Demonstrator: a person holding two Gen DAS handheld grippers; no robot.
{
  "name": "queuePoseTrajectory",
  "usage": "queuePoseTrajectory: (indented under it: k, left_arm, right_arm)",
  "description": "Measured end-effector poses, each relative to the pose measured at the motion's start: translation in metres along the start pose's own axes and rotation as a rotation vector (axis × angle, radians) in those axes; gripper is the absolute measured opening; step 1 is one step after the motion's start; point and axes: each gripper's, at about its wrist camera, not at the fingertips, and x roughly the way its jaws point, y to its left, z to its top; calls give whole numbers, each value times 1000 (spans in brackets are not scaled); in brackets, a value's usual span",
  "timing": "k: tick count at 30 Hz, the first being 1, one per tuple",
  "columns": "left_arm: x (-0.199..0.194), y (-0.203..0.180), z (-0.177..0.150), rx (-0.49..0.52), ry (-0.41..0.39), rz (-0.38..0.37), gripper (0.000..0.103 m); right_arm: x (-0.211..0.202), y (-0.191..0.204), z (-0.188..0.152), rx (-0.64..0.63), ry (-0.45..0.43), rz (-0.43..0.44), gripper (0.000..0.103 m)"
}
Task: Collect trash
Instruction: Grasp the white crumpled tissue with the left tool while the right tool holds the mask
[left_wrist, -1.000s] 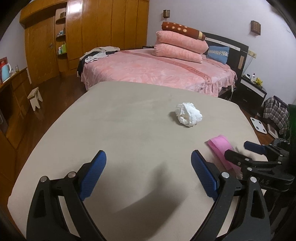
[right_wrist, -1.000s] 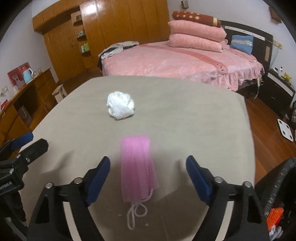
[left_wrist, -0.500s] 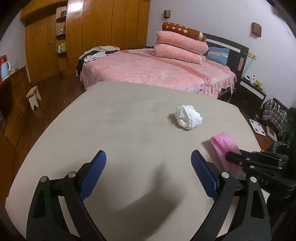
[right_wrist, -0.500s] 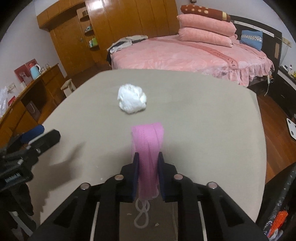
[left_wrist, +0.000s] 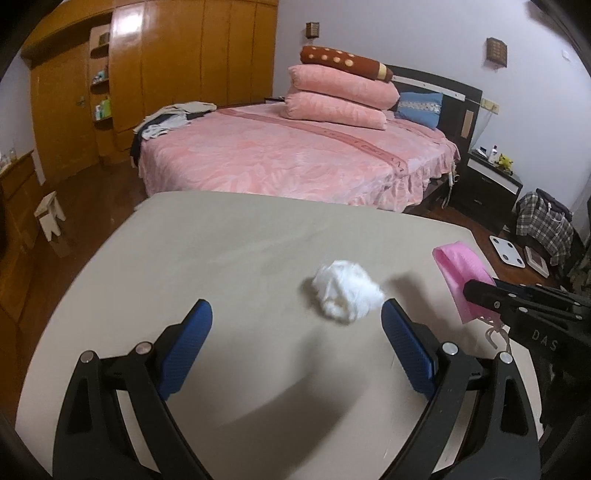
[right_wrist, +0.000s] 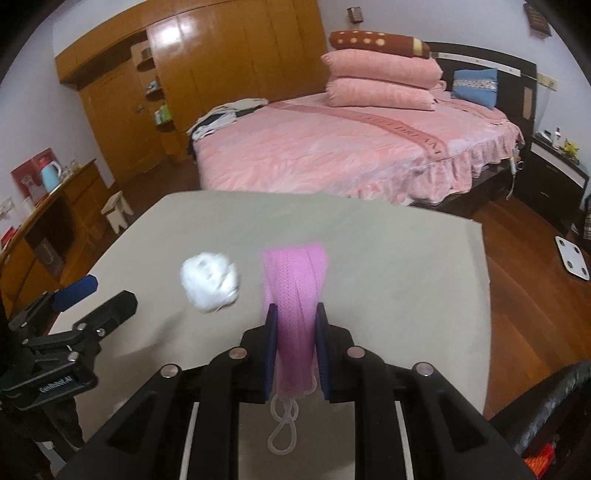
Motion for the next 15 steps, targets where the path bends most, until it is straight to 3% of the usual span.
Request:
queuePoseTrajectory:
  k: [4, 11, 15]
  left_arm:
    - [28, -16, 11, 35, 31, -18, 89]
    - [75, -26, 14, 36, 130, -45, 75]
    - [90, -29, 8, 13, 191, -80, 46]
  right_arm:
    - [9, -10, 8, 23, 3, -13, 19]
    - [12, -21, 7, 40, 7, -12, 19]
    - [9, -27, 7, 51, 6, -14, 19]
